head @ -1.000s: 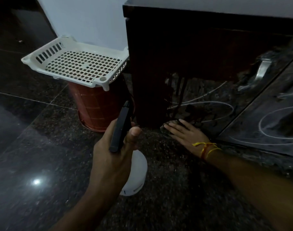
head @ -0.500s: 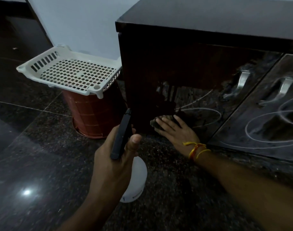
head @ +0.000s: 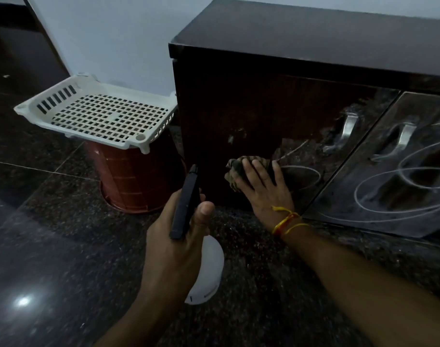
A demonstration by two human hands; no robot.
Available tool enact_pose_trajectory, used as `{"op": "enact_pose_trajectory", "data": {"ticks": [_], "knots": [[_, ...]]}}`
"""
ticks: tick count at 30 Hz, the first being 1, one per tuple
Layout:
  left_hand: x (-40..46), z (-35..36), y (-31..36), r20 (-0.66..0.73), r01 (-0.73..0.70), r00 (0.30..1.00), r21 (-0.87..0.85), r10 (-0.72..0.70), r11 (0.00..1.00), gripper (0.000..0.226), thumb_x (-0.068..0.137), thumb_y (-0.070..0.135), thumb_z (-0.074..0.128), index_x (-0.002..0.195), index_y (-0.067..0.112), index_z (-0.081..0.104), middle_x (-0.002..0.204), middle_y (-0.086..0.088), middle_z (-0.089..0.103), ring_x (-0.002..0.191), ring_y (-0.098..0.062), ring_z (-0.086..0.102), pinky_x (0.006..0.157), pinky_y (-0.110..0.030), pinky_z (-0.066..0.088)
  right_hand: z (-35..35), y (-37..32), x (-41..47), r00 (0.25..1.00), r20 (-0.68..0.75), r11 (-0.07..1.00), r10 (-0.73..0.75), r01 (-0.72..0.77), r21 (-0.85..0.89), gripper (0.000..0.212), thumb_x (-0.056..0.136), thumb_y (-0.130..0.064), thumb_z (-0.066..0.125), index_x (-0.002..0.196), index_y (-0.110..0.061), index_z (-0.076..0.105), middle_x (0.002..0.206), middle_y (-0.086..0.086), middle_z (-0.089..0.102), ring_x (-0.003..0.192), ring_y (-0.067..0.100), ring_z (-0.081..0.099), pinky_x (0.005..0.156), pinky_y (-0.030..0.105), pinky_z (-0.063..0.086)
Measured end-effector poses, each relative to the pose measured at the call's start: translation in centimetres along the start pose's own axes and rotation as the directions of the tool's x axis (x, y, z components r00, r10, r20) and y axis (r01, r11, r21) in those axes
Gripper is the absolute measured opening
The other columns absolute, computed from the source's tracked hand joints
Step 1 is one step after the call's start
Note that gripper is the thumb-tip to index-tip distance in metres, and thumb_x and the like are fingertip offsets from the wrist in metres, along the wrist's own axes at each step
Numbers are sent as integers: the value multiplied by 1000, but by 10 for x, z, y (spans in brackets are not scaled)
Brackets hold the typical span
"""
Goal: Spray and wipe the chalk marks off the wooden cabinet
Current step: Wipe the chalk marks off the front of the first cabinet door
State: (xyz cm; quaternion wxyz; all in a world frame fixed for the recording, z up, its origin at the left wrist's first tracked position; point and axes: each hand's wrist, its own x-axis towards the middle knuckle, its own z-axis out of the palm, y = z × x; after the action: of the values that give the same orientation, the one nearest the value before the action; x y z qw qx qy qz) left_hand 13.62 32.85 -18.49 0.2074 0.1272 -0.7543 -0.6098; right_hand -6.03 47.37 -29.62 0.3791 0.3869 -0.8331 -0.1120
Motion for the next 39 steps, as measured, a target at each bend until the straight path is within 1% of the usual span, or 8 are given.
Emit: {"op": "enact_pose_trajectory", "data": {"ticks": [3,9,14,16,20,24,33,39], "knots": [[-4,-2,-3,22,14,1000,-7,-14,1000,31,68,79,49,95,65,56,93,22,68,76,-7,66,63,-20,49,-10,13,9,998,-12,998,-56,56,-21,85,84,-10,63,149,-25,10,155,6,10,141,28,13,114,53,-14],[-1,0,-3,32,10,999,-19,-9,1000,49,55,97,43,95,71,53,96,29,66,78,-6,66,66,-24,47,-43,13,62,956,-183,973,231,-231,20,62,94,-13,48,149,-24,23,152,11,9,142,32,10,116,55,-6],[-1,3,1,28,14,1000,-6,-13,1000,35,63,90,48,93,73,52,92,35,65,80,-3,65,66,-23,48,-20,8,31,996,-13,996,-89,89,-29,82,84,-7,60,149,-25,15,155,5,10,143,28,10,115,52,-13],[-1,4,3,22,15,1000,-3,-15,1000,22,68,79,56,89,72,53,88,35,65,79,-1,65,64,-19,51,-17,15,14,994,50,994,-100,102,-49,88,82,-9,63,149,-25,9,156,4,9,142,27,12,115,52,-14],[-1,4,5,47,15,999,-2,-15,1000,14,74,69,56,87,75,52,86,33,66,76,-9,66,68,-24,53,-34,35,12,995,-41,993,96,-99,-66,74,86,-13,59,149,-25,23,154,11,13,141,32,15,115,53,-8],[-3,7,5,57,32,998,-31,-30,999,27,71,67,53,95,56,55,86,37,65,76,-4,66,66,-15,51,-51,34,44,926,-150,938,346,-345,38,62,93,-17,47,150,-22,22,152,16,9,142,36,12,116,55,-2],[-5,10,8,80,64,995,-37,-61,997,35,65,66,48,99,56,49,88,44,62,82,4,64,63,-14,46,-35,18,3,940,-18,939,342,-340,57,76,85,-18,64,148,-24,21,152,16,13,140,36,16,115,55,1],[-4,14,9,83,70,994,-28,-67,997,39,64,66,48,103,61,45,91,46,60,88,-8,65,71,-26,48,-66,21,48,784,-83,782,616,-594,190,67,92,-24,50,150,-17,18,153,27,11,143,40,8,117,54,6]]}}
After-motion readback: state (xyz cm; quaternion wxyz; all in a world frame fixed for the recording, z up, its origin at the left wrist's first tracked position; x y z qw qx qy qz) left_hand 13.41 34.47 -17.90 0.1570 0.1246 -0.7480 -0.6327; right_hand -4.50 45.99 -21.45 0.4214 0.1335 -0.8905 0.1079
